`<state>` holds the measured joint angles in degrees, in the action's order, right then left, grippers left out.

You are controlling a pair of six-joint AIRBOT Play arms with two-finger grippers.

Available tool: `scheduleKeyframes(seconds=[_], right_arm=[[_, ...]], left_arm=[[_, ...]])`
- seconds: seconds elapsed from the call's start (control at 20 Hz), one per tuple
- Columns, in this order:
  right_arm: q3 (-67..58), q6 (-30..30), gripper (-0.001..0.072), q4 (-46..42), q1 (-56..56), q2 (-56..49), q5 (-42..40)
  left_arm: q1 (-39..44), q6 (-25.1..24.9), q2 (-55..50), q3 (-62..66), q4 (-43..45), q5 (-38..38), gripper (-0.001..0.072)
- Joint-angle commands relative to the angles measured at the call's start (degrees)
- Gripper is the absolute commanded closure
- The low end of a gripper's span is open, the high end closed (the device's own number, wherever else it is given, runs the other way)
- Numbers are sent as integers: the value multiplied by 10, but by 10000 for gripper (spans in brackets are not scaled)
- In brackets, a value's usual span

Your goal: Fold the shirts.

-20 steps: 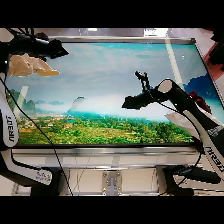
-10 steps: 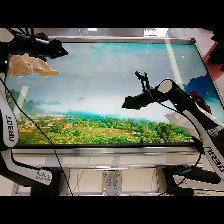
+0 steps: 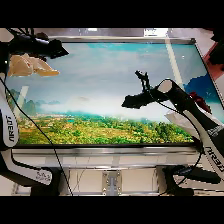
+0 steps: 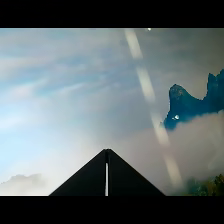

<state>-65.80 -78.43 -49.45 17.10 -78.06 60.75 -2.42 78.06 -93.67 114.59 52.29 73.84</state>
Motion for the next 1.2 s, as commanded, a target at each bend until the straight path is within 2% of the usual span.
scheduleKeyframes(seconds=[0.0, 0.2, 0.25, 0.3, 0.35, 0.4, 0.45, 0.5, 0.55, 0.6, 0.7, 0.75, 0.8, 0.85, 0.95, 1.0, 1.05, 1.15], right_arm=[[0, 0, 443, 5, 1, 0, -22], [0, 0, 442, 3, 0, 0, -31], [0, 2, 443, -2, 0, 0, -45], [0, 3, 442, -13, 0, 0, -64], [0, 3, 442, -31, 0, 0, -88], [0, 3, 442, -49, 0, 0, -110], [0, 3, 439, -65, 0, 0, -130], [0, 3, 422, -76, 0, 0, -144], [0, 3, 329, -86, 0, 0, -154], [0, 2, 241, -97, 0, 0, -161], [0, 2, 226, -106, 0, 0, -166], [0, 1, 227, -106, 0, 0, -166], [0, -5, 227, -106, 0, 0, -165], [0, -17, 226, -106, 0, 0, -165], [0, -48, 226, -105, 0, 0, -164], [0, -63, 226, -105, 0, 0, -164], [0, -77, 227, -106, 0, 0, -165], [0, -111, 227, -105, 0, 0, -168]], left_arm=[[0, 0, 0, 0, 0, 0, 689], [0, -1, 0, 0, 0, -1, 683], [0, -15, 0, 0, 16, -27, 497], [-1, -28, 0, 0, 56, -77, 167], [-1, -20, 0, 0, 125, -150, 64], [-1, 15, -2, 0, 223, -229, 68], [-3, 85, -5, 0, 330, -297, 69], [-10, 163, -13, 0, 440, -351, 109], [-28, 219, -26, 0, 490, -388, 178], [-52, 249, -43, 1, 476, -405, 178], [-113, 308, -92, 1, 380, -404, 162], [-145, 316, -120, 1, 308, -402, 101], [-176, 315, -151, 1, 214, -413, 71], [-202, 299, -179, 1, 126, -436, 2], [-238, 206, -229, 1, -43, -483, -4], [-248, 137, -252, 1, -116, -500, -3], [-254, 76, -273, 4, -175, -509, -3], [-257, -15, -322, 30, -290, -513, -1]])
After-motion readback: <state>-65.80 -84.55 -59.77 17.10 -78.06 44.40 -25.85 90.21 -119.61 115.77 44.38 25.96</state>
